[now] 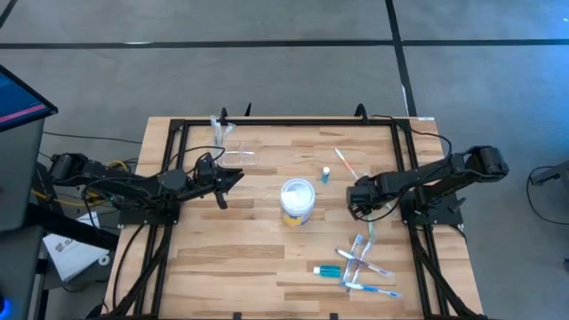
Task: Pick & Place toothbrushing station
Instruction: Put the left green toothbrush into the transparent organizer
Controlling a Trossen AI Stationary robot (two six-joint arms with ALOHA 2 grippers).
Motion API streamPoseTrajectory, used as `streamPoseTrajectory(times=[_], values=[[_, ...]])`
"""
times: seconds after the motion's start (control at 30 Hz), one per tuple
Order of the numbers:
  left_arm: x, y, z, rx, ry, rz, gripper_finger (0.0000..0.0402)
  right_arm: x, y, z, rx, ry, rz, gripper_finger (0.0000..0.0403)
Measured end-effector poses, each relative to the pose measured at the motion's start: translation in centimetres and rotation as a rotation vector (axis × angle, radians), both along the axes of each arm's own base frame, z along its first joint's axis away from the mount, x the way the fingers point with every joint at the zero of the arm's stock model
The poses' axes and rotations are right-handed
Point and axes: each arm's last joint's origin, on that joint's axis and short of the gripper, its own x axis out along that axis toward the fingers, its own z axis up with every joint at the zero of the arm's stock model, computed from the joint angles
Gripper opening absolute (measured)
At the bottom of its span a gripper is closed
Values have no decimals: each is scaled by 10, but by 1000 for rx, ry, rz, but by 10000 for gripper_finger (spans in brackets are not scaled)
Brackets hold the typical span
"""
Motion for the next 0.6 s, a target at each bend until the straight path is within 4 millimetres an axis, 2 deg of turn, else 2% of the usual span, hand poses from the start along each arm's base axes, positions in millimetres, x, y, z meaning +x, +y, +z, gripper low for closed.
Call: streamPoseTrajectory(times=[0.2,0.5,0.6], values=[[0,0,0,0,-2,0,74,1,-1,0,-1,-8,-1,114],[0,0,0,-1,-2,0,74,2,-1,0,-11,-20,2,17],[0,0,0,-1,-2,0,74,2,-1,0,-12,-23,3,16]])
